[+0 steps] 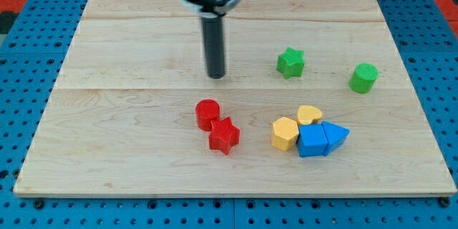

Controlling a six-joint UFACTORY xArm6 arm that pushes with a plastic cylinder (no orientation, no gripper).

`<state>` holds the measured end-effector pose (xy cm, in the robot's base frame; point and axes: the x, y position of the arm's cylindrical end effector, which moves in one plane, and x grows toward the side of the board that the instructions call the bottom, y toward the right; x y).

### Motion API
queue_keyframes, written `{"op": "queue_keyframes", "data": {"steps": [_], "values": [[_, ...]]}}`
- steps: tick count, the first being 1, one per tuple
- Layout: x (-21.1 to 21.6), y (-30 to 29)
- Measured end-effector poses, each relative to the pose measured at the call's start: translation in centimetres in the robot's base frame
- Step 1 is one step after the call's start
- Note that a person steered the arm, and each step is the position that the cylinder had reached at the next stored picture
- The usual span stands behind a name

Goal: Separate the blue cube from yellow blocks and blue triangle

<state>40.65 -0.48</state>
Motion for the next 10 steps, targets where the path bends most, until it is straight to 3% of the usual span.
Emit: {"op": "queue_keyframes", "data": {"steps": [2,3,4,6,7,8,10], "values": [[0.5,1.9],[2.6,5.8],[2.7,14.2],[12.2,20.7],[17.4,18.5],[18.8,14.4],[11.5,9.9]]}}
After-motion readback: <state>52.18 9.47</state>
